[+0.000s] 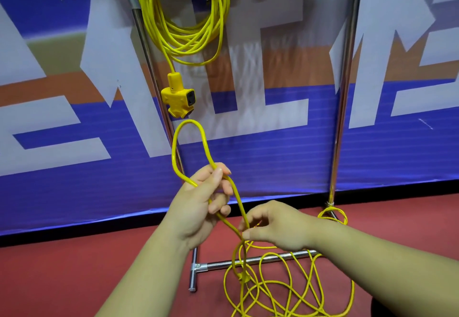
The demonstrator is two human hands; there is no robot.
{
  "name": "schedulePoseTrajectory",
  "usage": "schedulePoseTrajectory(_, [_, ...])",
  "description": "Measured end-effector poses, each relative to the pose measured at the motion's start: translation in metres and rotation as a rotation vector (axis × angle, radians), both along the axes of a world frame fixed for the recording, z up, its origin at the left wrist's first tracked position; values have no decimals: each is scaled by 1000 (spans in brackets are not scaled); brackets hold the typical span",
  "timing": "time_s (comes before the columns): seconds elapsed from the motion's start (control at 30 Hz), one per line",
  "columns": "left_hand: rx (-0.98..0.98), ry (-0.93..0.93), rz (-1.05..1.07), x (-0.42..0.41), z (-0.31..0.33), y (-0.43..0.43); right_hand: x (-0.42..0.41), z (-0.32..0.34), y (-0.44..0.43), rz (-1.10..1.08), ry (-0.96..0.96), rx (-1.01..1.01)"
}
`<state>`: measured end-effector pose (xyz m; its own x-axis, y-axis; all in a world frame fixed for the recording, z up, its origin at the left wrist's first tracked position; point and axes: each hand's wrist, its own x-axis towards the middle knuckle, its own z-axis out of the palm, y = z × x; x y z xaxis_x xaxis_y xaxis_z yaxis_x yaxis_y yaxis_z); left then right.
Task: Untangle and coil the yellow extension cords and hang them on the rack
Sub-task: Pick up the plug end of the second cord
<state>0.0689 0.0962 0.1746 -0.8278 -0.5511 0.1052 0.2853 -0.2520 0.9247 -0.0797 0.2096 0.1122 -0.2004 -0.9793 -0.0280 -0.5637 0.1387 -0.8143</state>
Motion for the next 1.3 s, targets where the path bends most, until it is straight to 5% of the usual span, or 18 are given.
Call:
schedulePoseTrajectory(0.17, [15, -16, 101, 8, 1, -12, -4, 9, -5, -89, -65, -43])
schedulePoseTrajectory(0.37, [-203, -316, 55, 8, -20, -15, -15, 46, 2, -344, -583, -228])
schedulePoseTrajectory(0.53, [-465, -507, -35, -4, -39, -3, -16, 55, 7, -389, -665, -260])
schedulePoseTrajectory(0.8, [-562, -547, -43, -7, -36, -3, -20, 56, 10, -363, -806, -272])
schedulePoseTrajectory(1.07, [-196, -220, 29, -5, -15, -2, -11, 31, 17, -66, -268, -17])
schedulePoseTrajectory(1.3, [-144, -192, 86, -8, -15, -3, 1, 23, 5, -59, -130, -71])
